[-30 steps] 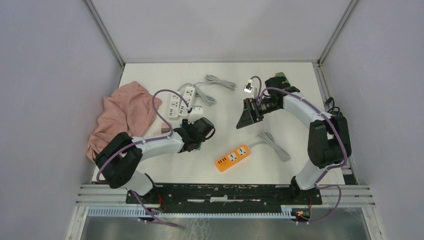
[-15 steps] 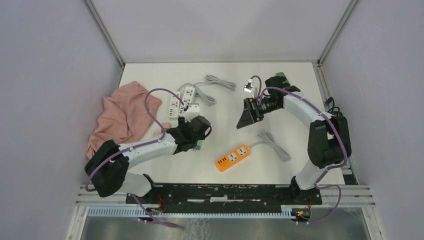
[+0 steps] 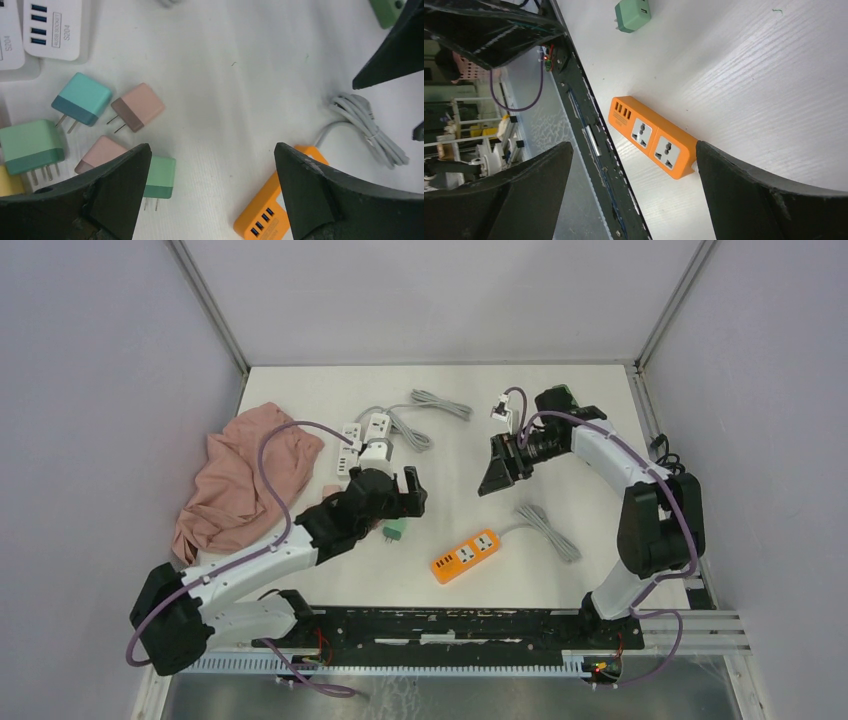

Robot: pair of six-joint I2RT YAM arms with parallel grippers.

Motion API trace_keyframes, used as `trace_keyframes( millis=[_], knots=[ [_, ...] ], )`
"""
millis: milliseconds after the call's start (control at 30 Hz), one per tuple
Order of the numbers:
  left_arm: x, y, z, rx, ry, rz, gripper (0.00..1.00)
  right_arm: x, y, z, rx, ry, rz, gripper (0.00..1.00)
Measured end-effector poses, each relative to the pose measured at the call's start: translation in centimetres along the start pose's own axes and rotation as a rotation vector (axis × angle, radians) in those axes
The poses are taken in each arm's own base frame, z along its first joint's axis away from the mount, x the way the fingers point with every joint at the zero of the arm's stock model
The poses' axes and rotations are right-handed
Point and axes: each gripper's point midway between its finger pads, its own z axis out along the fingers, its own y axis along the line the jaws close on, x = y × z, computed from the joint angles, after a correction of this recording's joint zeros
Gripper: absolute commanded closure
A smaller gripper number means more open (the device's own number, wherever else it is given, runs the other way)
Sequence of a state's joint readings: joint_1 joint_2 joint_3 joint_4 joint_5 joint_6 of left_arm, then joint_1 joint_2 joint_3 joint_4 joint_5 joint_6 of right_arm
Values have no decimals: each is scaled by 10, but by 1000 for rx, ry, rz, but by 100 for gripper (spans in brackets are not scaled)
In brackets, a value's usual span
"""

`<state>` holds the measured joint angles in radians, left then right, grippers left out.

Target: Pull the plug off the socket

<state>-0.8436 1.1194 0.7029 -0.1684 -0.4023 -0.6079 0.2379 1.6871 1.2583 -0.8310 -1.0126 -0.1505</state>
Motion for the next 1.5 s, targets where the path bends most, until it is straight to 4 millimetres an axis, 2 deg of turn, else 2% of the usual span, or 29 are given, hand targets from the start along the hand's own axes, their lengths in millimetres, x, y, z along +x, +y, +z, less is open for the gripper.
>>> trace_keyframes(
  millis=[167, 267, 367, 533, 600, 767, 867, 1067, 1300, 1500],
  knots=[
    [-18, -16, -20, 108, -41, -9, 1, -6, 4, -20, 68, -12, -91, 0],
    [-36, -22, -38, 159, -89, -6, 1, -12, 13, -44, 151, -40, -197, 0],
    [-65, -30, -61, 204, -155, -3, 1, -23, 30, -75, 252, -74, -324, 0],
    [-123, -42, -108, 276, -303, 1, 1, -43, 65, -132, 484, -177, -488, 0],
    [-139, -45, -122, 296, -346, -1, 1, -45, 82, -149, 542, -226, -527, 0],
    [-171, -55, -145, 325, -411, 19, 1, -42, 129, -186, 642, -361, -602, 0],
    [-191, -65, -157, 349, -433, 39, 1, -49, 158, -206, 670, -432, -648, 0],
    [-215, -78, -182, 412, -477, 62, 1, -55, 193, -226, 671, -525, -648, 0],
    [-225, -77, -199, 421, -508, 108, 1, -60, 207, -242, 687, -590, -596, 0],
    [-231, -84, -202, 442, -510, 124, 1, -65, 204, -247, 696, -609, -560, 0]
  ],
)
